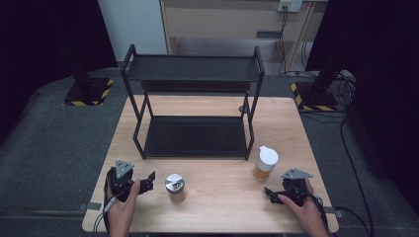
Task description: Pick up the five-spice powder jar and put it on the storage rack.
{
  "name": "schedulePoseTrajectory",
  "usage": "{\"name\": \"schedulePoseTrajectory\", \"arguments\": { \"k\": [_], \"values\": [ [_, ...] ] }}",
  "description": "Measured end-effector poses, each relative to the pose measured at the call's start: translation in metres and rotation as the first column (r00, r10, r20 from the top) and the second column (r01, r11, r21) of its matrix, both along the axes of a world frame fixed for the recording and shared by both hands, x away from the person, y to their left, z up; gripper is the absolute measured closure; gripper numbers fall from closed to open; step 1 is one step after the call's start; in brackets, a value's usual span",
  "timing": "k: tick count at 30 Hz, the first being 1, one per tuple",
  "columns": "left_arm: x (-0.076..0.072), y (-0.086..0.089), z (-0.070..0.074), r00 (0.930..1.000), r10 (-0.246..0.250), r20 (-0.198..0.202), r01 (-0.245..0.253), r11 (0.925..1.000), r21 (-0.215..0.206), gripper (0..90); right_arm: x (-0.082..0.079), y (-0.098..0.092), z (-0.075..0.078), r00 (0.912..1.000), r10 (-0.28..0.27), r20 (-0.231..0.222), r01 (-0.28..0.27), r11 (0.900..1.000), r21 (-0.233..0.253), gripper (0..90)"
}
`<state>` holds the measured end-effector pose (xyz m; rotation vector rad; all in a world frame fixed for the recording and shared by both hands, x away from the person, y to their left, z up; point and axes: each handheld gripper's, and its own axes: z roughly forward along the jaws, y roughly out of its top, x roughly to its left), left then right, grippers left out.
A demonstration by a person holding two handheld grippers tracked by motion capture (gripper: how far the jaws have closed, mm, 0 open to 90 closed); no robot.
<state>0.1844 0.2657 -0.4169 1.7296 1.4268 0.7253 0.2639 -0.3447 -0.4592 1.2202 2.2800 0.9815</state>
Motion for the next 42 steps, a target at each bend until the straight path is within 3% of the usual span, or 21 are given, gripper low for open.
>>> {"name": "schedulePoseTrajectory", "arguments": {
  "k": [13,28,42],
  "values": [
    [-0.015,-0.005,0.006,0.9975,-0.003,0.071,0.007,0.9987,-0.051,2.1,0.0,0.0,0.0,1.0,0.0,0.0,0.0,1.0,0.0,1.4],
    [-0.025,-0.019,0.018,0.9912,-0.064,0.116,0.068,0.9972,-0.031,2.0,0.0,0.0,0.0,1.0,0.0,0.0,0.0,1.0,0.0,1.4],
    [-0.029,-0.035,0.026,0.9816,-0.137,0.133,0.138,0.9904,0.005,1.9,0.0,0.0,0.0,1.0,0.0,0.0,0.0,1.0,0.0,1.4]
  ]
}}
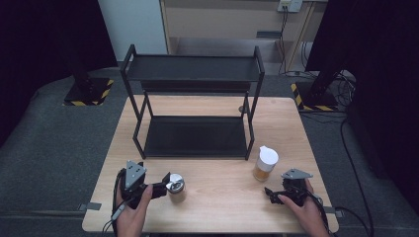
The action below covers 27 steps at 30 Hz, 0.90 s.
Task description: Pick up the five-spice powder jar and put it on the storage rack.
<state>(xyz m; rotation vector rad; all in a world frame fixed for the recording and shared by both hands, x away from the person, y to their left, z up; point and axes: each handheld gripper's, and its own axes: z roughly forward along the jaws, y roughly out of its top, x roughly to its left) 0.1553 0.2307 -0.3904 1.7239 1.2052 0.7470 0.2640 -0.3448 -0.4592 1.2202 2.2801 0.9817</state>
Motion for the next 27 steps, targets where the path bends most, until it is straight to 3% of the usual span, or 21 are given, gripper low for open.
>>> {"name": "schedulePoseTrajectory", "arguments": {
  "k": [15,27],
  "values": [
    [-0.001,-0.02,0.001,0.9978,-0.066,0.0,0.066,0.9976,0.024,1.3,0.0,0.0,0.0,1.0,0.0,0.0,0.0,1.0,0.0,1.4],
    [0.004,-0.032,-0.001,0.9947,-0.094,-0.04,0.097,0.993,0.068,1.0,0.0,0.0,0.0,1.0,0.0,0.0,0.0,1.0,0.0,1.4]
  ]
}}
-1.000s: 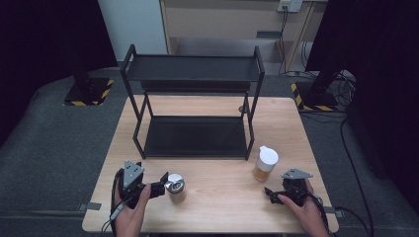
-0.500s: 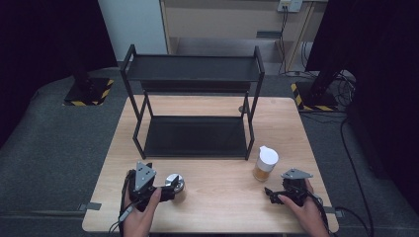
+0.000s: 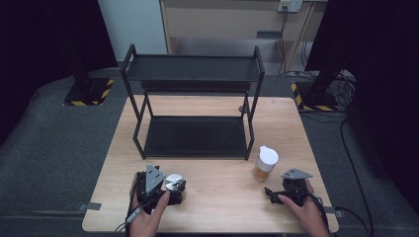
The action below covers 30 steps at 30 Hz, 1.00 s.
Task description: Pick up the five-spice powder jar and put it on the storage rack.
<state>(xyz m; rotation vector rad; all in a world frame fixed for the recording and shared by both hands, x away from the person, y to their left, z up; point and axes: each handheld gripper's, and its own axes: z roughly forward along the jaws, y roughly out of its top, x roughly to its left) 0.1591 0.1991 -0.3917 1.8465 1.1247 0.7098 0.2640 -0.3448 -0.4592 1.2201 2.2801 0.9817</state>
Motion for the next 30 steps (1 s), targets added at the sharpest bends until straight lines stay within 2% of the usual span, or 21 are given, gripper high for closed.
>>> {"name": "schedulePoseTrajectory", "arguments": {
  "k": [4,7,14,23,30],
  "values": [
    [0.002,-0.005,-0.002,0.9999,-0.006,-0.014,0.007,0.9996,0.028,1.7,0.0,0.0,0.0,1.0,0.0,0.0,0.0,1.0,0.0,1.4],
    [0.002,-0.006,-0.003,0.9998,0.003,-0.019,-0.002,0.9993,0.036,2.0,0.0,0.0,0.0,1.0,0.0,0.0,0.0,1.0,0.0,1.4],
    [0.008,-0.008,-0.006,0.9983,0.002,-0.058,0.001,0.9984,0.056,2.2,0.0,0.0,0.0,1.0,0.001,0.0,-0.001,1.0,0.0,1.4],
    [0.018,-0.011,-0.009,0.9927,-0.005,-0.12,0.017,0.9954,0.094,2.9,0.0,0.0,0.0,1.0,0.001,0.0,-0.001,1.0,0.0,1.4],
    [0.022,-0.013,-0.012,0.9901,-0.012,-0.14,0.027,0.9941,0.105,3.8,0.0,0.0,0.0,1.0,0.001,0.0,-0.001,1.0,0.0,1.4]
  ]
}}
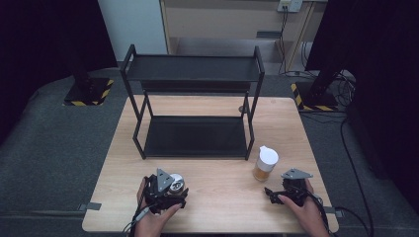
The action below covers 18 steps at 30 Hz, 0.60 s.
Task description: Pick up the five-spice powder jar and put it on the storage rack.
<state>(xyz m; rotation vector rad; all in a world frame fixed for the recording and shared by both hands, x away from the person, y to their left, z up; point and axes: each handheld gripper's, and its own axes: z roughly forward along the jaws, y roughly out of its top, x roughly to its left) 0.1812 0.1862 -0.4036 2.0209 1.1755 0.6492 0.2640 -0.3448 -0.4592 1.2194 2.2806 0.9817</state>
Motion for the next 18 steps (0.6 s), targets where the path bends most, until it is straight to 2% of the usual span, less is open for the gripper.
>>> {"name": "schedulePoseTrajectory", "arguments": {
  "k": [18],
  "values": [
    [0.012,-0.004,-0.007,0.9989,-0.02,-0.043,0.021,0.9994,0.026,5.9,0.0,0.0,0.0,1.0,0.0,-0.001,0.0,1.0,0.0,1.4]
  ]
}}
